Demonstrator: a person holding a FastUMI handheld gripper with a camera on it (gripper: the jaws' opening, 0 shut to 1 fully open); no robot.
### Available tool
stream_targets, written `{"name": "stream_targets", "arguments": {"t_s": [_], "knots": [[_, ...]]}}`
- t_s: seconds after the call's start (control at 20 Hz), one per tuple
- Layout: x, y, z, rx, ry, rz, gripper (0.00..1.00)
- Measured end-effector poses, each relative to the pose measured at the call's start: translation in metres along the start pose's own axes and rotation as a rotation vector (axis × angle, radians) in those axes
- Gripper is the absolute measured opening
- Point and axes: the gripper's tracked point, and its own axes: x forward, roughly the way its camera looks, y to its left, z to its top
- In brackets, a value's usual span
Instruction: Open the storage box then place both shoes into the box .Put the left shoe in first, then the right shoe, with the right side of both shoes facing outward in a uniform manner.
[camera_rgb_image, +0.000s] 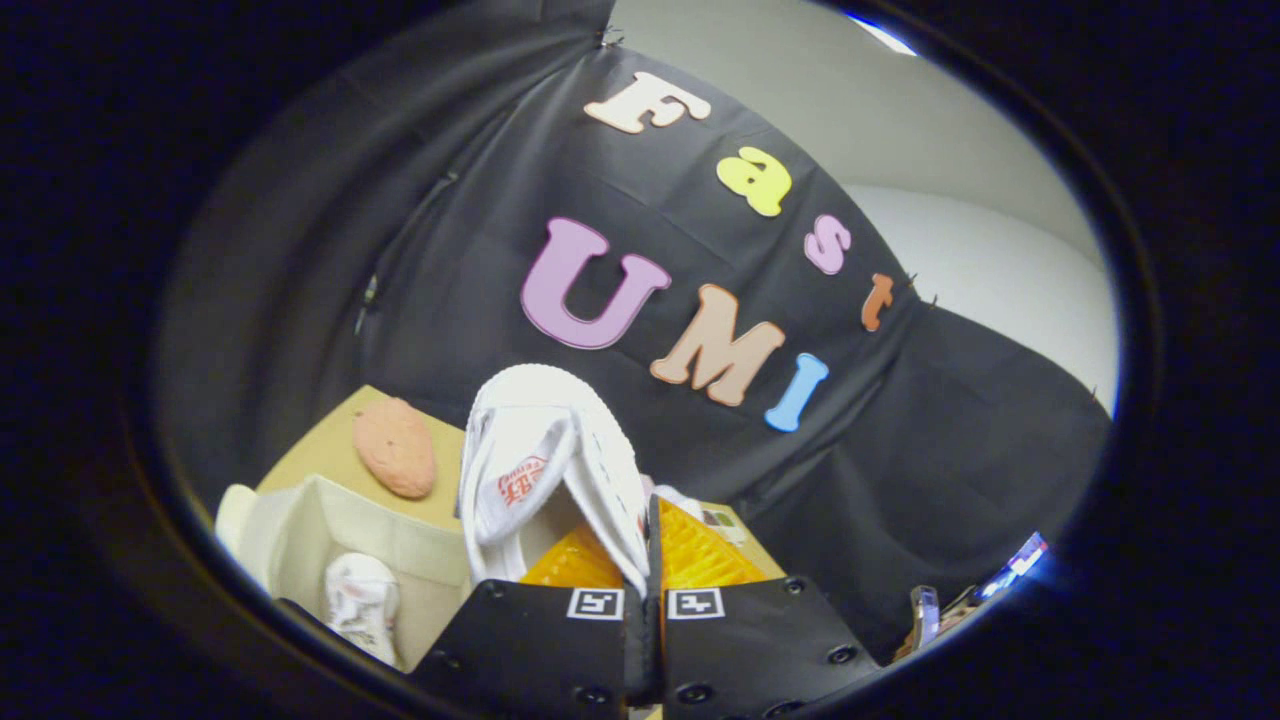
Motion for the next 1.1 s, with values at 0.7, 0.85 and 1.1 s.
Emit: {"name": "stream_targets", "arguments": {"t_s": [0.7,0.85,1.1], "knots": [[-0.001,0.123,-0.139,0.088,0.465,0.200,0.03],[0.000,0.130,-0.161,0.043,0.533,0.233,0.03],[0.003,0.126,-0.170,0.079,0.601,0.259,0.34]]}}
